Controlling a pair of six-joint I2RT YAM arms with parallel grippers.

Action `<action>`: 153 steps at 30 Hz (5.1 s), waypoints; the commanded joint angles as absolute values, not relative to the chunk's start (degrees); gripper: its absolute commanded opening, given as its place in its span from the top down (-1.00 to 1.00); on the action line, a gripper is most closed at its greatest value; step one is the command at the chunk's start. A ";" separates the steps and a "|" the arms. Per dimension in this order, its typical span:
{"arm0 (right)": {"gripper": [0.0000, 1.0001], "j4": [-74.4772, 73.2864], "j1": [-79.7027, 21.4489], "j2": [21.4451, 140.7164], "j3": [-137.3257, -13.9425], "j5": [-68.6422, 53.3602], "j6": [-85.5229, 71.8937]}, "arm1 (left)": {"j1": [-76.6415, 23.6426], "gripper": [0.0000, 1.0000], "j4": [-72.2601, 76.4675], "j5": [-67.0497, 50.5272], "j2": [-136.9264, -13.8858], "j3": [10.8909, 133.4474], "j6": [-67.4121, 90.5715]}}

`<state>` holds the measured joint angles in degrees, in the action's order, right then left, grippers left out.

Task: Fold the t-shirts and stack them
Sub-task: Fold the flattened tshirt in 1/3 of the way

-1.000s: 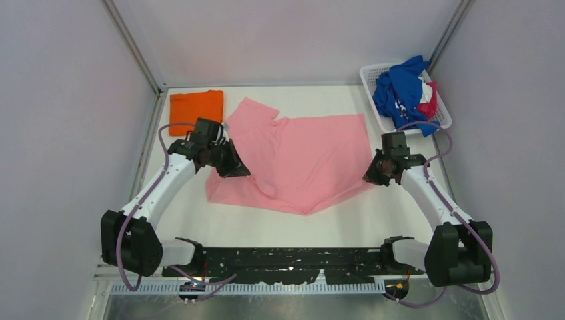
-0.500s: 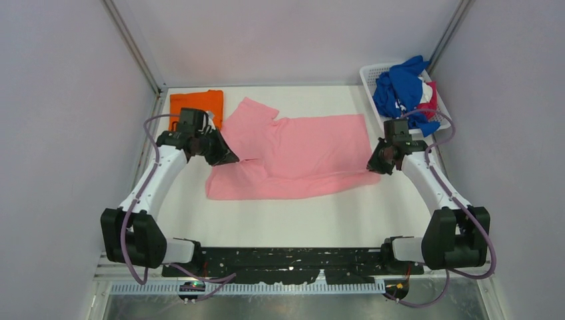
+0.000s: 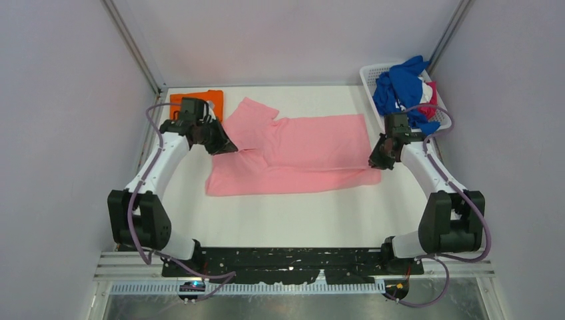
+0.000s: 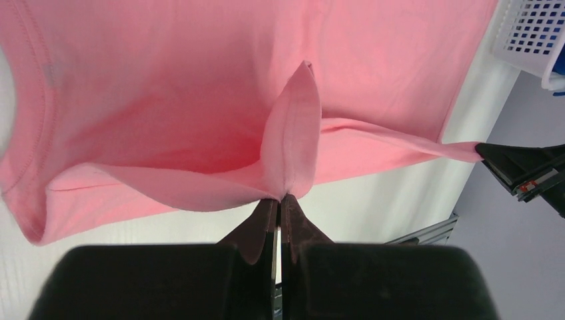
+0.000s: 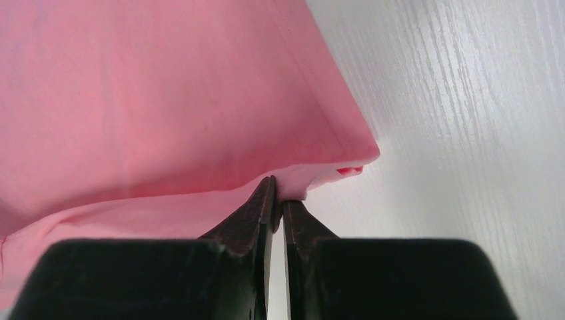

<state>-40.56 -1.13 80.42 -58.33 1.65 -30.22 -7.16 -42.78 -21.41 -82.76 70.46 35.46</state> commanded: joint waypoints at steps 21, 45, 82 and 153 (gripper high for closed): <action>-0.91 -25.88 4.47 84.27 -61.55 -2.82 -26.27 | -5.66 -0.99 -39.47 -9.14 -97.00 82.15 37.75; -0.91 -19.50 -9.91 89.32 -43.82 -9.75 -26.33 | -8.50 -0.98 -26.26 -15.38 -94.16 51.87 39.13; -0.93 -0.95 -33.69 62.64 -39.75 -19.73 -25.08 | -16.35 -0.98 -32.64 -13.86 -50.63 28.83 44.83; 0.89 -11.64 -52.21 105.82 -69.95 1.80 -25.73 | -16.28 -0.98 -35.63 -8.11 -47.96 22.50 45.46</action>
<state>-14.74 -51.92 111.46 -72.07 -4.62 -23.33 -16.16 -34.26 -9.43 -48.82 23.31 45.74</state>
